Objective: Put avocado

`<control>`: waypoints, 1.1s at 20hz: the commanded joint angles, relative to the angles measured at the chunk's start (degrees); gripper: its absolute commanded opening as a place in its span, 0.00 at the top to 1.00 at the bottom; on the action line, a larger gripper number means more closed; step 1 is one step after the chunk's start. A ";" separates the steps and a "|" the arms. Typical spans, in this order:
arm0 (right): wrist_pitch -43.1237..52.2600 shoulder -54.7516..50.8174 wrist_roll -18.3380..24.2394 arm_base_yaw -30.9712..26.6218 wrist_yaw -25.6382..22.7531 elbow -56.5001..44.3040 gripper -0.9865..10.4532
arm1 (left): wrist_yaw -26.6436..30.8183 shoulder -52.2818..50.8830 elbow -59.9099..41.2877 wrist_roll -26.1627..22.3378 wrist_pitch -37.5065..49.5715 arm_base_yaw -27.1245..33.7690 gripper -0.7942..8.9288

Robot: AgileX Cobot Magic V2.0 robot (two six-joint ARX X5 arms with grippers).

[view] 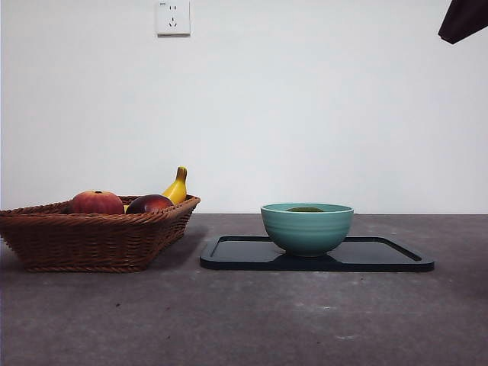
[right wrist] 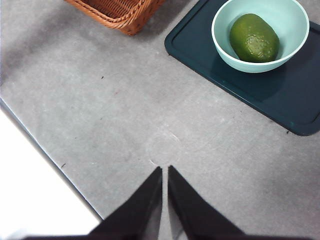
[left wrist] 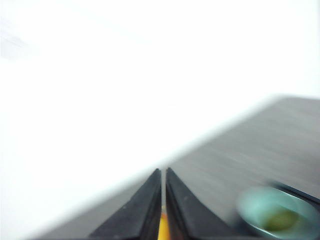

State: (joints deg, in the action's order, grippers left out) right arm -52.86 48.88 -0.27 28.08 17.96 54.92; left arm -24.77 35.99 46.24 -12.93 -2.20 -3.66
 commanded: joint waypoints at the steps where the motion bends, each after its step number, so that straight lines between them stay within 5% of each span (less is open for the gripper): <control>1: 0.59 0.44 -0.35 0.31 0.00 0.46 0.91 | 9.73 -7.28 -7.52 2.47 3.78 3.17 0.91; 5: 0.57 0.44 -0.35 0.31 0.00 0.46 0.91 | 18.93 -20.55 -22.38 3.21 4.57 6.99 0.91; 10: 0.59 0.44 -0.35 0.31 0.00 0.46 0.91 | 20.20 -31.50 -36.89 5.11 3.58 9.44 0.91; 22: 0.57 0.44 -0.35 0.31 0.00 0.46 0.91 | 20.70 -35.82 -45.59 5.79 -8.20 9.77 0.91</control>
State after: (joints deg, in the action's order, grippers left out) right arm -52.88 48.88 -0.27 28.08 17.96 54.92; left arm -4.29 0.25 1.87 -7.73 -10.20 5.93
